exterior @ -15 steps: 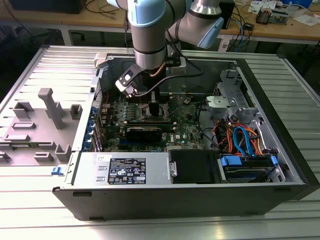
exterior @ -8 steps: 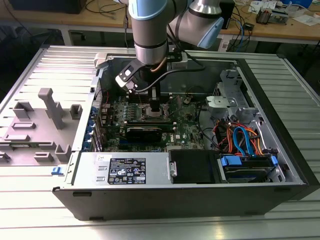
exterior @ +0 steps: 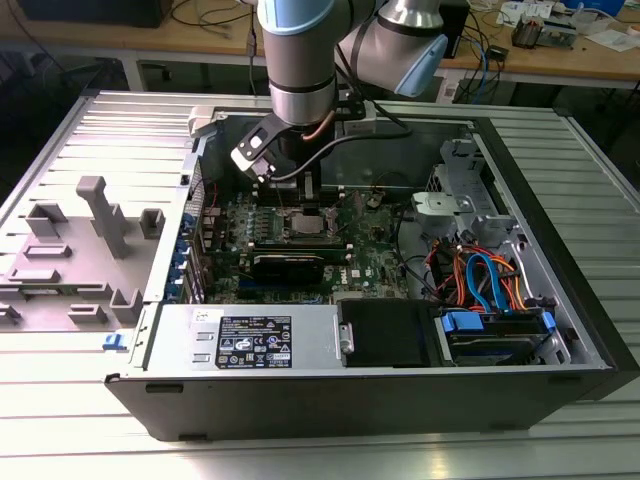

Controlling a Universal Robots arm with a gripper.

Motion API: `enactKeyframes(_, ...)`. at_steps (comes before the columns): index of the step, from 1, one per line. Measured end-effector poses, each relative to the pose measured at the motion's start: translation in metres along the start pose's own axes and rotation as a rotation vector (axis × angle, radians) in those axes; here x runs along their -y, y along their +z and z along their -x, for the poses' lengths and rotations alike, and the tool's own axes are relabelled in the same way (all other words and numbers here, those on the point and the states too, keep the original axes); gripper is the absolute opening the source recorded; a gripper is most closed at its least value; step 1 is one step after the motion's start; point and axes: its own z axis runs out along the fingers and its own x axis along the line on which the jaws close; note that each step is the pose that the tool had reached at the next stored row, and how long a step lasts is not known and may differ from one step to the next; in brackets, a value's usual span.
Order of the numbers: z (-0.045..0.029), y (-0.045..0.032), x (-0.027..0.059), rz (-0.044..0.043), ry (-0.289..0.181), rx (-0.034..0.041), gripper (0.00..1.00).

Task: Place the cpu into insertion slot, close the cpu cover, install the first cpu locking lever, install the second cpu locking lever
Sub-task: 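Place the cpu into insertion slot, then close the cpu cover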

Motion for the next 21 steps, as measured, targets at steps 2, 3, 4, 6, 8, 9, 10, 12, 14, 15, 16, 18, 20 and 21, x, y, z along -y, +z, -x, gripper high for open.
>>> enactKeyframes(2,0.0000,0.0000,0.0000,0.0000,0.000,0.0000,0.11)
enactKeyframes(3,0.0000,0.0000,0.0000,0.0000,0.000,0.0000,0.11)
enactKeyframes(4,0.0000,0.0000,0.0000,0.0001,0.002,0.0002,0.11)
enactKeyframes(6,0.0000,0.0000,0.0000,0.0001,0.004,0.0004,0.11)
enactKeyframes(8,0.0000,-0.0001,0.0000,0.0001,0.004,0.0004,0.11)
enactKeyframes(9,0.0000,-0.0005,-0.0001,-0.0001,0.004,0.0006,0.11)
enactKeyframes(10,0.0000,-0.0009,-0.0001,-0.0001,0.004,0.0009,0.11)
enactKeyframes(12,0.0000,-0.0017,-0.0002,0.0001,0.004,0.0013,0.11)
enactKeyframes(14,0.0000,-0.0020,-0.0002,0.0001,0.004,0.0013,0.11)
enactKeyframes(15,0.0000,-0.0027,-0.0002,-0.0001,0.004,0.0020,0.11)
enactKeyframes(16,-0.0001,-0.0029,-0.0002,0.0000,0.004,0.0017,0.11)
enactKeyframes(18,-0.0001,-0.0037,-0.0003,0.0002,0.004,0.0014,0.11)
enactKeyframes(20,-0.0001,-0.0040,-0.0004,0.0001,0.004,0.0016,0.11)
enactKeyframes(21,-0.0001,-0.0045,-0.0004,0.0000,0.004,0.0018,0.11)
